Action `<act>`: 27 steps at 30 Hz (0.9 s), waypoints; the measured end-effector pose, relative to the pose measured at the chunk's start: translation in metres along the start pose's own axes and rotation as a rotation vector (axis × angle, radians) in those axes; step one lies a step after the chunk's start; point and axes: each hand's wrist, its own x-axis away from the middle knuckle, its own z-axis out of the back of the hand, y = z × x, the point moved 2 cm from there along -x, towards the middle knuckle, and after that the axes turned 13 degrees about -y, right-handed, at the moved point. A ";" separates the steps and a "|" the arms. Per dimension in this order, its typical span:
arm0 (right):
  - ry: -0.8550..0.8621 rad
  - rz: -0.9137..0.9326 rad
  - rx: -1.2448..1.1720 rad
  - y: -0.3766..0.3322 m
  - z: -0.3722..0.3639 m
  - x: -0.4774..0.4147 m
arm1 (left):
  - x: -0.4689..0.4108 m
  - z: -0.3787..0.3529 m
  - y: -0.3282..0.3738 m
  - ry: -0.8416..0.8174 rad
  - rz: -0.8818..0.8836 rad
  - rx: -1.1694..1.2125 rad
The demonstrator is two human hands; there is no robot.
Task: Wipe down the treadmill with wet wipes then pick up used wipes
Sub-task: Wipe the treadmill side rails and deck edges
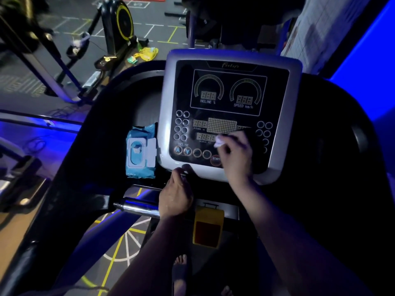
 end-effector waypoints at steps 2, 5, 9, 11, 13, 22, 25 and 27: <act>-0.167 0.153 0.021 -0.018 -0.031 0.009 | -0.001 -0.001 -0.001 0.007 -0.021 -0.013; -0.293 0.214 -0.093 -0.040 -0.053 0.021 | -0.002 -0.003 -0.005 0.007 -0.032 -0.039; -0.086 0.030 -0.256 -0.035 -0.027 0.013 | 0.002 0.000 -0.001 0.078 -0.035 0.051; 0.082 -0.036 -0.245 -0.022 0.000 -0.008 | 0.003 -0.001 -0.001 0.120 -0.057 0.060; 0.190 -0.052 -0.226 -0.010 0.022 -0.034 | 0.004 -0.001 -0.002 0.141 -0.087 0.036; -0.071 0.157 -0.031 -0.049 -0.035 -0.029 | 0.003 -0.004 -0.001 0.143 -0.069 -0.006; -0.056 0.023 -0.241 -0.058 -0.021 0.008 | 0.003 -0.004 -0.001 0.134 -0.065 0.006; -0.089 -0.265 -0.514 -0.056 -0.009 0.036 | 0.004 -0.002 -0.001 0.121 -0.061 0.005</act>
